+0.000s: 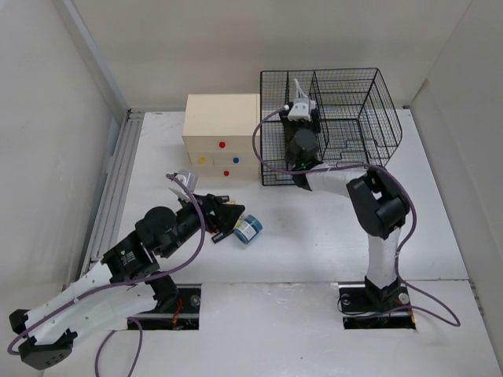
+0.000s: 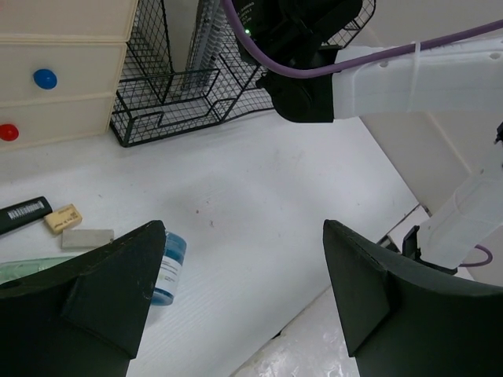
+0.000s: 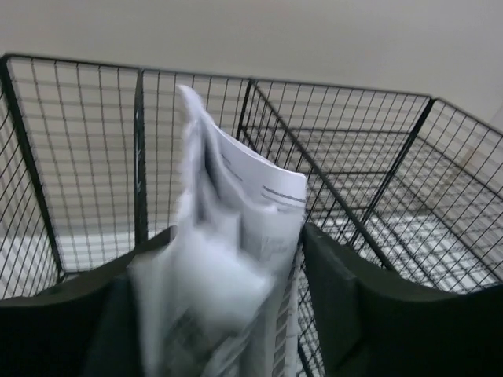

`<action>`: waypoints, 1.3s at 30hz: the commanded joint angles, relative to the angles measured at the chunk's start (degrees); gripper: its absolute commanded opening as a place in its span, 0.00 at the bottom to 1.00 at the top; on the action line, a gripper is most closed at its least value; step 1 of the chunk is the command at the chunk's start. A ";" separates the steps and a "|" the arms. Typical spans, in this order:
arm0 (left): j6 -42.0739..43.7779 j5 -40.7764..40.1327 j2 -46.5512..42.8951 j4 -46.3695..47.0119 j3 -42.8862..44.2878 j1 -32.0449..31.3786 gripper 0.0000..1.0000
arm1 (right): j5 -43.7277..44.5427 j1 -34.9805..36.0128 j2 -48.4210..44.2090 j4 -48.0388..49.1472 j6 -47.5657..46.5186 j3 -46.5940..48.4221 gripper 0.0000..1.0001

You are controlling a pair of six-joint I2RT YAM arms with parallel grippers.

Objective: Organize the desk

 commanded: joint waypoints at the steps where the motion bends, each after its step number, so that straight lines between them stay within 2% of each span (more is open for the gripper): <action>1: -0.45 -0.60 -0.57 2.27 -0.10 0.12 0.78 | -3.90 -0.03 -5.66 -2.00 3.40 -1.23 0.70; 4: -0.45 -0.60 -0.57 2.87 -0.63 0.12 0.78 | -4.43 -0.03 -9.25 -6.48 5.16 -1.84 0.77; 13: -0.45 0.45 -1.63 3.94 -1.16 0.12 0.78 | -3.38 2.07 -23.05 -19.75 8.68 -1.23 0.80; 15: -0.45 0.45 -2.16 3.94 -1.16 0.12 0.78 | -6.09 2.60 -28.06 -24.58 10.26 -0.44 0.80; 17: -0.45 0.45 -2.16 4.54 -1.16 0.12 0.78 | -10.91 2.08 -31.75 -35.28 13.32 1.83 0.67; 18: -0.45 0.45 -2.68 5.16 -1.16 0.12 0.78 | -17.20 1.47 -34.46 -40.72 15.00 3.76 0.57; 19: -0.45 0.45 -2.68 5.17 -1.16 0.12 0.78 | -22.14 -0.72 -35.45 -51.30 16.75 5.78 0.21; 20: -0.45 0.45 -2.68 6.12 -1.16 0.12 0.77 | -27.84 -2.30 -36.42 -54.89 18.42 8.33 0.01; 21: -0.45 0.45 -2.68 7.52 -1.16 0.12 0.75 | -33.38 -3.89 -38.25 -57.71 19.05 8.96 0.00; 22: -0.97 0.45 -2.68 8.24 -1.77 0.12 0.74 | -42.49 -6.86 -39.23 -59.82 19.58 8.97 0.00; 25: -0.97 0.45 -1.55 10.87 -1.77 0.12 0.69 | -58.07 -11.01 -42.13 -64.49 20.73 8.44 0.00; 27: -0.97 0.45 -0.66 11.93 -1.77 0.12 0.68 | -61.55 -13.56 -43.36 -65.12 22.12 5.65 0.00; 32: -0.97 2.29 2.32 13.69 -1.77 0.12 0.68 | -63.39 -15.32 -43.99 -66.78 22.13 3.52 0.01; 35: -0.97 0.91 2.33 14.31 -1.77 0.12 0.66 | -67.08 -15.85 -41.36 -70.30 22.13 5.62 0.09; 36: -1.58 -0.15 2.85 14.31 -1.77 0.12 0.65 | -71.01 -15.85 -40.74 -71.00 22.13 5.63 0.12; 37: -2.11 -1.55 2.85 14.31 -2.47 0.12 0.62 | -73.05 -16.46 -40.12 -71.62 21.61 6.24 0.22; 39: -4.64 -7.85 3.55 14.83 -3.08 0.12 0.49 | -78.75 -16.47 -38.98 -72.93 20.81 6.24 0.41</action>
